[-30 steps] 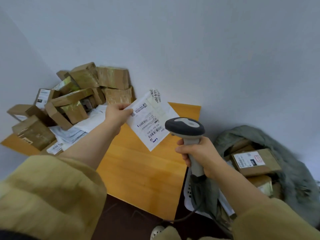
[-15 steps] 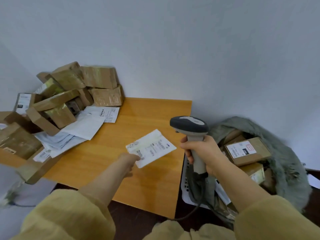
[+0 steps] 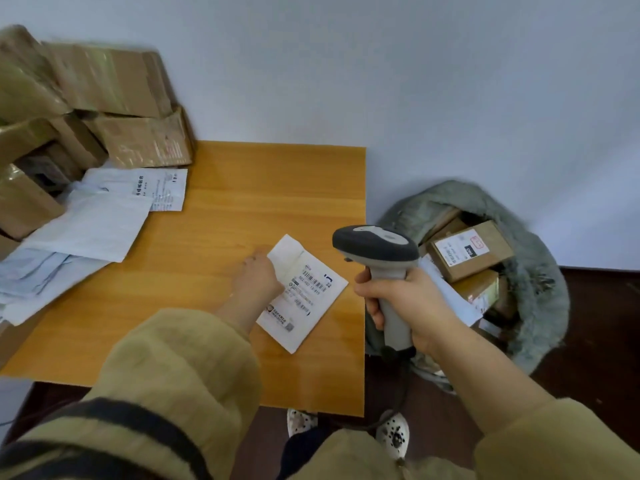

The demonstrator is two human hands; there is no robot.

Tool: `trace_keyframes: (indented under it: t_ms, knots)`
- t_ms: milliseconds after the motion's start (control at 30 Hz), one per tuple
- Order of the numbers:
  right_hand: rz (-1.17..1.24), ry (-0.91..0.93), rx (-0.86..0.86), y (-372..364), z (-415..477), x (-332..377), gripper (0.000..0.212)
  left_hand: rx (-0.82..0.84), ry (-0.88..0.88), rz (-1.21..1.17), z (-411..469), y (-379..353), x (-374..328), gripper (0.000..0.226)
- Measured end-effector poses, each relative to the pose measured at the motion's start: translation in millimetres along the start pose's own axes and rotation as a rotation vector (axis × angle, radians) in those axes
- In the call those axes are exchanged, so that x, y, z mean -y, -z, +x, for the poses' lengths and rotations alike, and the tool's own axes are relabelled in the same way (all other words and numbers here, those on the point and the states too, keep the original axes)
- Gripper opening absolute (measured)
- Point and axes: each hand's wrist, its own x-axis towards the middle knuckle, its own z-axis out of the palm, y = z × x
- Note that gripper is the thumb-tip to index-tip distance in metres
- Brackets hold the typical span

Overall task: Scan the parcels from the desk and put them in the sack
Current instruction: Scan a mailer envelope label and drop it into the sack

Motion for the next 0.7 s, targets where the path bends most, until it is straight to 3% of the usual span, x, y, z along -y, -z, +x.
trace_keyframes:
  t_ms: [67,133,267,433,700]
  knots:
    - [0.008,0.003,-0.014,-5.6,0.5,0.1,0.008,0.020,-0.015,0.044,2.0,-0.1,1.3,0.068]
    - [0.005,0.010,-0.018,-10.1,-1.1,-0.7,0.009,0.066,0.027,-0.060,3.1,1.1,5.2,0.056]
    - [0.019,0.012,-0.016,-18.9,-9.2,0.7,0.007,0.079,0.097,-0.609,-0.9,22.8,13.7,0.027]
    - [0.054,0.063,0.020,-26.0,-22.7,11.3,0.011,-0.112,0.122,-1.241,-19.4,82.0,21.8,0.022]
    - [-0.003,0.195,0.049,-32.6,-39.4,28.1,0.010,-0.353,0.052,-1.375,-46.6,136.2,24.2,0.011]
